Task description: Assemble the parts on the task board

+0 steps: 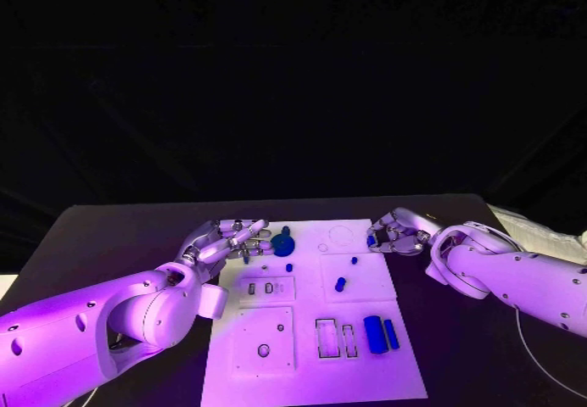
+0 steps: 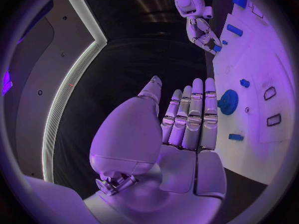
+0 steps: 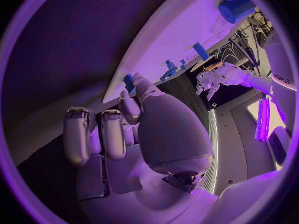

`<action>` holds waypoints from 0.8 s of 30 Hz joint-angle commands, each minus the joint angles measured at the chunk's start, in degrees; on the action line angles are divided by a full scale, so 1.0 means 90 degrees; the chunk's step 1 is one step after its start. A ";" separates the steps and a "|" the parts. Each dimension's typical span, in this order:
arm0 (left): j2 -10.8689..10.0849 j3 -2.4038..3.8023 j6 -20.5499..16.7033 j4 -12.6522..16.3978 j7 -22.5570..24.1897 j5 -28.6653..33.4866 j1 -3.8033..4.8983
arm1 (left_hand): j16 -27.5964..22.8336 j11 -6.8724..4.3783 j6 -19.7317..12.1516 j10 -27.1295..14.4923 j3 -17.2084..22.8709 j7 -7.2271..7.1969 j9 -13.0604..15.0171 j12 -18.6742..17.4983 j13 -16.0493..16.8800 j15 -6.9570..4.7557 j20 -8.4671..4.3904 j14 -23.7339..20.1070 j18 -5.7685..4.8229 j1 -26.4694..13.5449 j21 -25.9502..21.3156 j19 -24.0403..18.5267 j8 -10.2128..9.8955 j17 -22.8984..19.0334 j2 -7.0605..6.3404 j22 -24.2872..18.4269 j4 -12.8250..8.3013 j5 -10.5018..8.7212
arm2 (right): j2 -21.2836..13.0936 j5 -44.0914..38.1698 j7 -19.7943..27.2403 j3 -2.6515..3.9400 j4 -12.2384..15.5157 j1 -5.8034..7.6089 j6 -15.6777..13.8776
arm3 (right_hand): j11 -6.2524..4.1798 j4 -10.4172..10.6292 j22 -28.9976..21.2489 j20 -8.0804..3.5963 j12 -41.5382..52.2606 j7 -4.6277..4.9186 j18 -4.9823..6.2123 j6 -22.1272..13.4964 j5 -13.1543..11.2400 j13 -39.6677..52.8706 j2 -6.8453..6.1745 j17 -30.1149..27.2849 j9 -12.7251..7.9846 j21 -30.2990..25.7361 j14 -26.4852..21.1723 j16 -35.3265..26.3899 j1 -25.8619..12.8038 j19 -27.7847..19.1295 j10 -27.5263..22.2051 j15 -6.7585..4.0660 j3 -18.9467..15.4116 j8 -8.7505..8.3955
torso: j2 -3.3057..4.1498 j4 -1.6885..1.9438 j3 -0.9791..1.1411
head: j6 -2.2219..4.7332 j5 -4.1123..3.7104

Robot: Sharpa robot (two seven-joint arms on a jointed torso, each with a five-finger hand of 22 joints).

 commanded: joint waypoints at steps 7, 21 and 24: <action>0.0009 0.0003 0.0111 0.0010 0.0039 -0.0021 0.0001 | -0.0033 0.0028 -0.0012 -0.0014 -0.0001 0.0034 -0.0007 -0.0041 -0.0004 0.0007 0.0020 0.0019 0.0081 -0.0015 -0.0043 0.0045 -0.0023 0.0010 0.0059 -0.0011 -0.0026 -0.0040 | 0.0031 -0.0099 -0.0014 0.0001 -0.0022 -0.0012 0.0250 | -0.0066 -0.0051 0.0299 -0.0035 0.0092 -0.0076 -0.0024 0.0310 -0.0140 0.0057 0.0149 0.0396 0.0035 0.0020 0.0412 0.0022 -0.0009 0.0005 0.0065 -0.0022 0.0090 0.0118 | -0.0002 -0.0009 0.0006 | -0.0018 -0.0008; 0.0001 0.0003 0.0078 0.0010 0.0024 -0.0021 0.0001 | -0.0038 0.0028 -0.0009 -0.0013 0.0006 0.0036 -0.0006 -0.0046 -0.0004 0.0005 0.0019 0.0026 0.0082 -0.0005 -0.0045 0.0052 -0.0027 0.0018 0.0083 -0.0014 -0.0036 -0.0038 | 0.0044 0.0100 0.0037 0.0001 0.0012 -0.0015 0.0083 | -0.0223 -0.0081 0.0353 -0.0140 0.0222 -0.0277 -0.0034 0.0843 -0.0209 0.0180 0.0335 0.0459 0.0113 0.0040 0.0427 0.0046 -0.0062 0.0041 0.0168 -0.0147 0.0230 0.0311 | -0.0002 -0.0008 0.0006 | -0.0034 -0.0017; -0.0003 0.0003 0.0075 0.0006 0.0021 -0.0021 0.0001 | -0.0044 0.0028 -0.0008 -0.0012 0.0011 0.0037 -0.0006 -0.0049 -0.0004 0.0005 0.0018 0.0029 0.0082 0.0004 -0.0048 0.0056 -0.0031 0.0025 0.0099 -0.0016 -0.0046 -0.0052 | 0.0036 0.0351 -0.0009 0.0005 0.0075 -0.0012 -0.0065 | -0.0265 -0.0053 0.0364 -0.0174 0.0295 -0.0329 -0.0036 0.0934 -0.0192 0.0242 0.0363 0.0481 0.0137 0.0045 0.0433 0.0057 -0.0134 0.0049 0.0224 -0.0183 0.0228 0.0354 | -0.0001 -0.0005 0.0005 | -0.0031 -0.0018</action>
